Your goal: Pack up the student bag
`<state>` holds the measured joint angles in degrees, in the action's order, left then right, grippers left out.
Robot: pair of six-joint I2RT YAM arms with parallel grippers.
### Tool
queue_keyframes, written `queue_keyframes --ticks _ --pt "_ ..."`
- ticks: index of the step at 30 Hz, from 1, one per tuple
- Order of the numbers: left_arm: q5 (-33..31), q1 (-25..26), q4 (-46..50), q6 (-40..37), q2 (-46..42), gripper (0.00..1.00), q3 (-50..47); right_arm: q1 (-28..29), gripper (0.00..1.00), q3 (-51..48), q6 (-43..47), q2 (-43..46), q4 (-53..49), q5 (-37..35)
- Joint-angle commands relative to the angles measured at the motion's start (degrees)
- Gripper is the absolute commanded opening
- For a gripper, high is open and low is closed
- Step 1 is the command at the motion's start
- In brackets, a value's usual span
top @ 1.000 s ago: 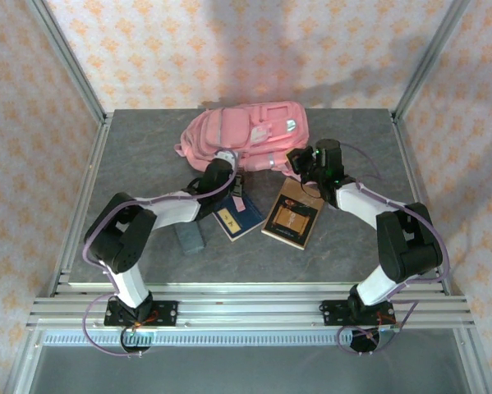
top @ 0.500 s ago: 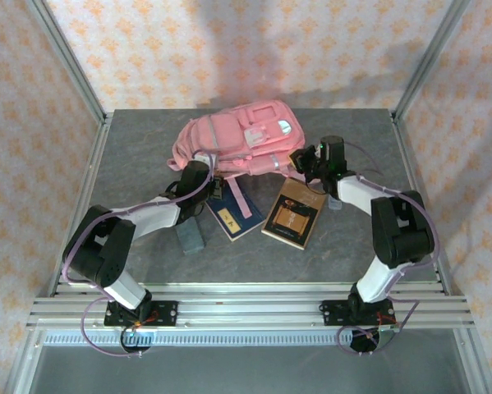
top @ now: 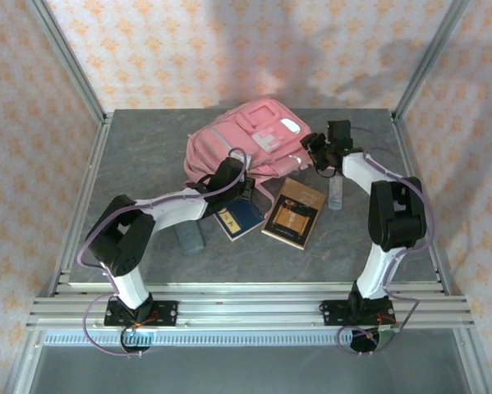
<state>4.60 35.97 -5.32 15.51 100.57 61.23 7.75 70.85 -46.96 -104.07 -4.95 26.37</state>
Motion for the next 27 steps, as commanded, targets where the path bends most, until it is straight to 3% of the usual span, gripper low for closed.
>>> queue_keyframes --ticks 1,5,9,14,18,19,23,27 --pt "-2.1 1.0 -0.3 -0.4 1.4 0.00 4.4 0.7 0.77 -6.5 -0.8 9.1 -1.0 2.1" --pt "-2.1 1.5 -0.2 -0.3 1.9 0.00 5.1 1.8 0.74 -13.5 -3.6 14.6 2.7 6.4" --pt "-1.9 2.0 -0.2 -0.4 1.5 0.00 5.0 6.6 0.70 -18.5 -8.5 15.9 9.8 9.5" --pt "-1.9 3.2 0.4 -1.0 1.1 0.00 5.0 13.1 0.68 -17.1 -12.5 9.3 16.7 9.9" --pt "-2.6 4.9 1.0 -1.4 0.4 0.00 4.1 15.4 0.60 -11.8 -13.4 3.0 18.9 8.7" --pt "-2.9 5.3 1.0 -1.4 0.1 0.00 3.5 15.5 0.55 -10.4 -13.8 1.1 19.3 9.4" --pt "-3.9 5.5 0.8 -0.1 -1.4 0.00 0.5 15.5 0.18 -7.5 -14.4 -3.5 19.3 9.5" --pt "-6.0 4.6 1.3 0.8 -3.4 0.00 -3.0 14.4 0.00 -9.1 -14.2 -3.1 19.7 8.9"
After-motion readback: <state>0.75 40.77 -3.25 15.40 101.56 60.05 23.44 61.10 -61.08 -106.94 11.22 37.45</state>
